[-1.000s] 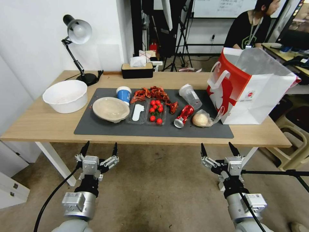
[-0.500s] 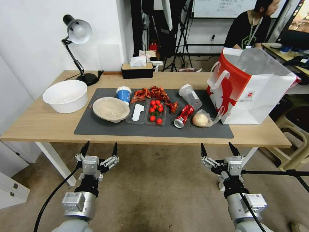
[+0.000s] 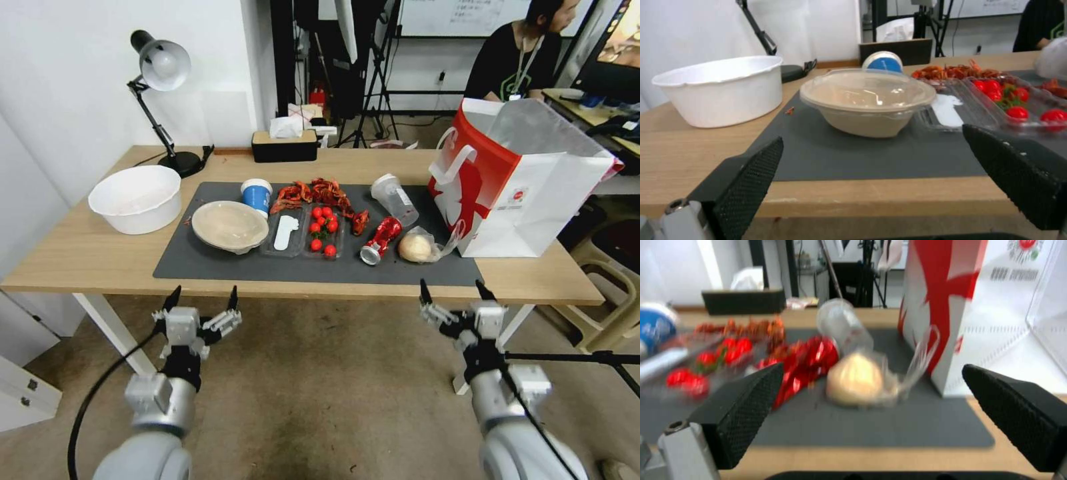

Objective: Pick up the trash from the table and place it into the takeout bag.

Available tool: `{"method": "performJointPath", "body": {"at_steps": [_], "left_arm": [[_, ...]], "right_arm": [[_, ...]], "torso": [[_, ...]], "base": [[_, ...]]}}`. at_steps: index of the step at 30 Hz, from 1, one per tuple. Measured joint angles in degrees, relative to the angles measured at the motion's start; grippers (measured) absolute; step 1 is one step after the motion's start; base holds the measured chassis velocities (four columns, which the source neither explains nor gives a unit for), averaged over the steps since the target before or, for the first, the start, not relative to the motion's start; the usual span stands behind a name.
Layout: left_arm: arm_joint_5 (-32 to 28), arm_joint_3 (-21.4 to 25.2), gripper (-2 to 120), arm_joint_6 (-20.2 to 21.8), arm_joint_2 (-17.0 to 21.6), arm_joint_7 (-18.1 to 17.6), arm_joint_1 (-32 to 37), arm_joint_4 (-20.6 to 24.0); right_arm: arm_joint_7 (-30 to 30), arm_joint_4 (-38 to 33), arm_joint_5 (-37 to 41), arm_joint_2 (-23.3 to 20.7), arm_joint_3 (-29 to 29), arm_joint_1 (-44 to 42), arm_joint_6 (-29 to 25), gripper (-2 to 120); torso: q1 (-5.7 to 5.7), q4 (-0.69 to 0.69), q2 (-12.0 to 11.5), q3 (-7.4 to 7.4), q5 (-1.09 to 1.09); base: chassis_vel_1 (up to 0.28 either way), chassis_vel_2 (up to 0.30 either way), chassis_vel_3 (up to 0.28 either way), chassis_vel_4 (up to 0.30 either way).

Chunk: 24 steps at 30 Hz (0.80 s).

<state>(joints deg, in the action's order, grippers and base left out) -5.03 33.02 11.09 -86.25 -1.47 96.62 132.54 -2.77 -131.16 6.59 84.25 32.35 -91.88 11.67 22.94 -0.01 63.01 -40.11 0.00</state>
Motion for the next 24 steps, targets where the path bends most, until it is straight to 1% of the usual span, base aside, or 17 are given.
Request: {"method": "performJointPath", "body": {"at_steps": [2, 3, 4, 5, 6, 10, 13, 18, 24], "left_arm": [[-1.9, 0.59, 100, 4.12, -0.07, -0.62, -2.12, 0.51], [-1.9, 0.59, 100, 4.12, -0.07, -0.62, -2.12, 0.51], [-3.02, 0.9, 100, 6.33, -0.12, -0.99, -3.3, 0.85], [-3.75, 1.08, 100, 7.49, -0.18, -1.28, -3.89, 1.22], [-4.17, 1.19, 100, 8.1, -0.2, -1.42, -4.1, 1.52], [-4.36, 1.31, 100, 8.35, -0.18, -1.46, -4.0, 1.89], [-4.27, 1.37, 100, 8.1, -0.14, -1.44, -3.64, 2.01], [-3.88, 1.35, 100, 7.8, -0.22, -1.29, -3.42, 2.0], [-3.13, 1.34, 100, 7.0, -0.38, -0.85, -3.2, 1.5]], "right_arm": [[-1.15, 0.33, 2.94, -0.77, 0.41, 3.77, 4.01, 100], [-1.15, 0.33, 2.94, -0.77, 0.41, 3.77, 4.01, 100], [-1.82, 0.49, 4.62, -1.23, 0.67, 6.05, 6.36, 100], [-2.57, 0.8, 5.97, -1.62, 0.67, 7.31, 7.0, 100], [-4.09, 1.78, 7.87, -2.64, 0.37, 8.74, 6.55, 100], [-5.99, 3.33, 10.02, -4.08, -0.29, 10.68, 5.82, 100], [-7.62, 6.16, 12.24, -6.22, -1.48, 13.4, 5.37, 100], [-8.46, 8.98, 13.44, -7.41, -2.47, 15.63, 5.37, 100], [-11.16, 15.14, 16.73, -8.99, -5.6, 20.76, 7.08, 100]], "torso": [[-0.01, 0.0, 0.0, 0.0, 0.0], [-0.01, 0.0, 0.0, 0.0, 0.0], [-0.01, 0.01, 0.0, 0.0, 0.0], [0.0, -0.01, 0.0, 0.0, -0.01], [0.0, 0.0, 0.0, 0.0, 0.0], [-0.02, 0.01, 0.0, 0.0, 0.0], [-0.01, 0.0, 0.0, 0.0, 0.0], [-0.02, 0.0, 0.0, 0.0, 0.0], [-0.03, 0.0, 0.01, 0.0, 0.0]], "base": [[0.0, 0.0, 0.0, 0.0], [0.0, 0.0, 0.0, 0.0], [0.0, 0.0, 0.0, 0.0], [0.0, 0.0, 0.0, 0.0], [0.0, 0.0, 0.0, 0.0], [0.0, 0.0, 0.0, 0.0], [0.0, 0.0, 0.0, 0.0], [0.0, 0.0, 0.0, 0.0], [0.0, 0.0, 0.0, 0.0]]}}
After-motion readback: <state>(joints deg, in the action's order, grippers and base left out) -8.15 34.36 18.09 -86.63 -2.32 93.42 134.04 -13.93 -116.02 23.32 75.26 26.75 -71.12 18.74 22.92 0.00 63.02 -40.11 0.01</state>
